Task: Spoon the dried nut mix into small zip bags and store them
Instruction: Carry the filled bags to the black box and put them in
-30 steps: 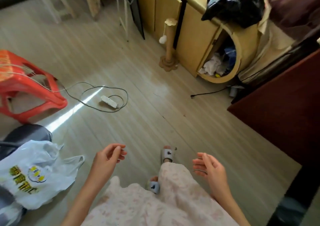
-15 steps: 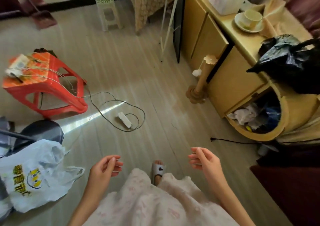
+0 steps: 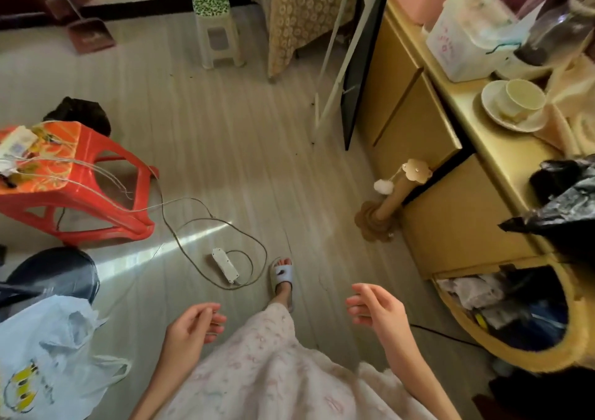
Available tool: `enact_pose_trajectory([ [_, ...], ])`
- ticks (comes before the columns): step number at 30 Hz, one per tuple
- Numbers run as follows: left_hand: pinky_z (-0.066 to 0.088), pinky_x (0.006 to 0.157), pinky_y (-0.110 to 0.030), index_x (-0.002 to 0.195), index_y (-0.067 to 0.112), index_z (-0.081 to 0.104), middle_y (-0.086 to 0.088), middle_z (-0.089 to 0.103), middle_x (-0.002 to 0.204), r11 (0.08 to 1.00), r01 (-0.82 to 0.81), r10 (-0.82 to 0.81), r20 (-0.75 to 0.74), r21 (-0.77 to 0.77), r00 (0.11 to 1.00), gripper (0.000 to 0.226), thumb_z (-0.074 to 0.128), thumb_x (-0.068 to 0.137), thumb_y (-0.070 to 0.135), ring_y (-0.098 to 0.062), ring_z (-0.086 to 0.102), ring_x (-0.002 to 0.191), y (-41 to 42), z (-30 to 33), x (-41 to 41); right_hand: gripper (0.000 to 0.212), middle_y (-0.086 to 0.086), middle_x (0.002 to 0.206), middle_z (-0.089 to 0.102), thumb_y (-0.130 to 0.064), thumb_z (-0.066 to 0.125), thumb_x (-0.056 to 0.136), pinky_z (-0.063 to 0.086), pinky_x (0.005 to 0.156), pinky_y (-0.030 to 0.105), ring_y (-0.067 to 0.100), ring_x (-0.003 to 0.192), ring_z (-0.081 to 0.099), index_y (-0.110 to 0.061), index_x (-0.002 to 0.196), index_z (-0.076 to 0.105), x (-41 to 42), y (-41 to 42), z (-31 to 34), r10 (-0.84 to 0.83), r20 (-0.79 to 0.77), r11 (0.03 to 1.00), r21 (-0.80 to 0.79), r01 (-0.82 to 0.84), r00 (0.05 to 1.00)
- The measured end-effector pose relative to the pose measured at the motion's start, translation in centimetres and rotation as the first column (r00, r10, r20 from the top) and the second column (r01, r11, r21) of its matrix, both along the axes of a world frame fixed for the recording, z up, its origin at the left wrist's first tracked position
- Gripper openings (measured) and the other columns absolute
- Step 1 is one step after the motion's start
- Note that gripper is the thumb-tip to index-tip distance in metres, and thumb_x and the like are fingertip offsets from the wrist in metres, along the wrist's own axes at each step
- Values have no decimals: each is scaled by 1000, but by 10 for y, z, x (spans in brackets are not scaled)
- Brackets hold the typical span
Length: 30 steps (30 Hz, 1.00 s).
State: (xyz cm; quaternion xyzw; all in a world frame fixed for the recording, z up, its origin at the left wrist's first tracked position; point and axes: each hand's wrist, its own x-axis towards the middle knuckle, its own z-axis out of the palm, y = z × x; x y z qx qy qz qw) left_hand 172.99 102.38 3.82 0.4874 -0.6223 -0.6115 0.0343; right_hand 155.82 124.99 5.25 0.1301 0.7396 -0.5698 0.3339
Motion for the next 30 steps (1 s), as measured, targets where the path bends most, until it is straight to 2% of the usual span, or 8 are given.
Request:
enact_pose_trajectory([
  [4, 48, 54, -15, 93, 2, 63, -15, 65, 78, 999, 52, -52, -28, 1, 998, 19, 44, 95, -1, -27, 59, 71, -21, 11, -57, 21, 8, 69, 68, -15, 49, 97, 49, 67, 37, 21, 65, 61, -9, 87, 67, -39, -28, 13, -5, -15, 1000, 23, 5, 1000],
  [6, 49, 56, -17, 92, 3, 64, -13, 66, 79, 994, 106, -106, -13, -14, 994, 20, 44, 95, 0, -26, 60, 71, -90, -4, -167, 21, 7, 68, 68, -14, 50, 97, 50, 66, 36, 19, 63, 61, -9, 88, 67, -145, -80, 6, 4, -19, 1000, 12, -4, 1000],
  [9, 48, 61, -23, 86, 12, 63, -9, 67, 76, 984, 173, -175, -48, -37, 983, 25, 44, 95, 0, -24, 61, 70, -102, 15, -205, 21, 8, 71, 68, -15, 49, 97, 51, 67, 35, 19, 64, 62, -8, 90, 67, -160, -96, 23, 12, -47, 1000, 4, -12, 999],
  [13, 48, 58, -14, 86, 14, 62, -7, 67, 77, 976, 205, -209, -65, -68, 976, 26, 43, 96, 0, -19, 61, 68, -141, 22, -289, 20, 7, 70, 69, -16, 48, 97, 53, 67, 34, 18, 64, 64, -10, 91, 67, -228, -128, 20, 5, -42, 1000, -3, -5, 999],
  [18, 48, 64, -24, 85, 12, 62, -9, 65, 76, 994, 73, -81, -109, -78, 991, 24, 44, 96, 1, -19, 60, 67, -175, 26, -373, 21, 7, 67, 67, -15, 48, 97, 52, 62, 29, 16, 61, 62, -9, 90, 67, -318, -169, 10, 55, -28, 998, -26, -56, 998],
  [24, 48, 58, -16, 91, 4, 62, -16, 65, 80, 991, -122, 116, -103, -58, 988, 19, 44, 96, 2, -19, 61, 67, -200, 16, -449, 21, 5, 68, 67, -16, 49, 96, 52, 57, 23, 16, 62, 63, -11, 87, 66, -442, -220, 6, 205, -25, 979, 4, -205, 979],
  [28, 45, 48, -12, 95, -1, 58, -15, 61, 73, 957, -290, 290, -109, 15, 951, 17, 41, 96, -2, -3, 59, 47, -216, 9, -494, 20, 11, 78, 69, -20, 49, 96, 55, 70, 32, 24, 73, 67, -10, 93, 66, -523, -253, 13, 257, -29, 966, 17, -257, 966],
  [30, 47, 50, -13, 93, 0, 59, -16, 62, 74, 948, -317, 318, -106, 25, 942, 17, 42, 96, -1, -7, 61, 52, -225, 8, -510, 20, 12, 81, 69, -20, 49, 96, 56, 73, 32, 25, 76, 67, -8, 95, 65, -552, -271, 17, 292, -27, 956, 32, -292, 956],
])
